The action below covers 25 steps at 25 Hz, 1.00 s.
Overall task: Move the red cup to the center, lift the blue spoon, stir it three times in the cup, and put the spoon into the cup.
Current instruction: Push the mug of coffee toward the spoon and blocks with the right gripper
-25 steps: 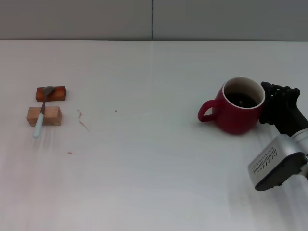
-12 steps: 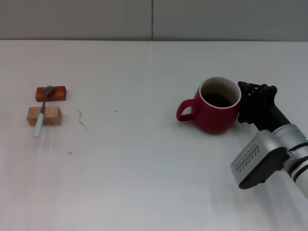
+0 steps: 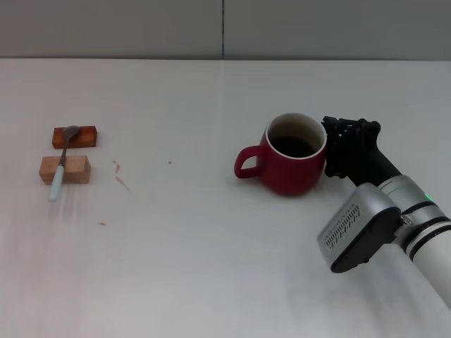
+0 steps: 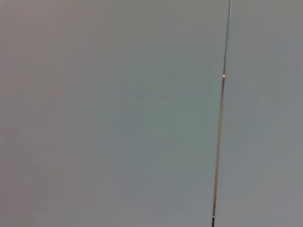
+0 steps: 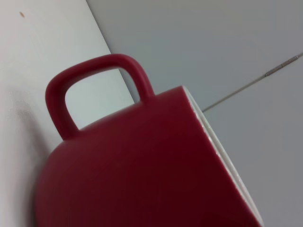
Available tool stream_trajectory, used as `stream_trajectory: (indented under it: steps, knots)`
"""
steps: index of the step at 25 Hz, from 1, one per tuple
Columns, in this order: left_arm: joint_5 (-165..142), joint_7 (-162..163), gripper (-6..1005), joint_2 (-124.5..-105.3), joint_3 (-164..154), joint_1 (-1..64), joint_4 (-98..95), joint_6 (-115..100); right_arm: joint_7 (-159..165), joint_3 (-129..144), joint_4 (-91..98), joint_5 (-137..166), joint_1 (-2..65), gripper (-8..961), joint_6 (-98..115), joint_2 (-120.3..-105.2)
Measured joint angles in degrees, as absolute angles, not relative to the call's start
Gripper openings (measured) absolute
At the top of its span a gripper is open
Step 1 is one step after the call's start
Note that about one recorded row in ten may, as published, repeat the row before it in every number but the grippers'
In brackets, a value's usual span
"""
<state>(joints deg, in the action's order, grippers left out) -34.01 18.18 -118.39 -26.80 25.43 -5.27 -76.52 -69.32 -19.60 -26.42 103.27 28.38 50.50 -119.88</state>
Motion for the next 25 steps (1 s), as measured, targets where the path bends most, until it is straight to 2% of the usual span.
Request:
stream_trajectory:
  steps: [25]
  knots:
    - [-34.44,19.51,828,-118.39,-26.90,24.42,-5.27,-77.97,-69.22,-17.05,-35.00,103.27,30.74,75,44.01,-119.88]
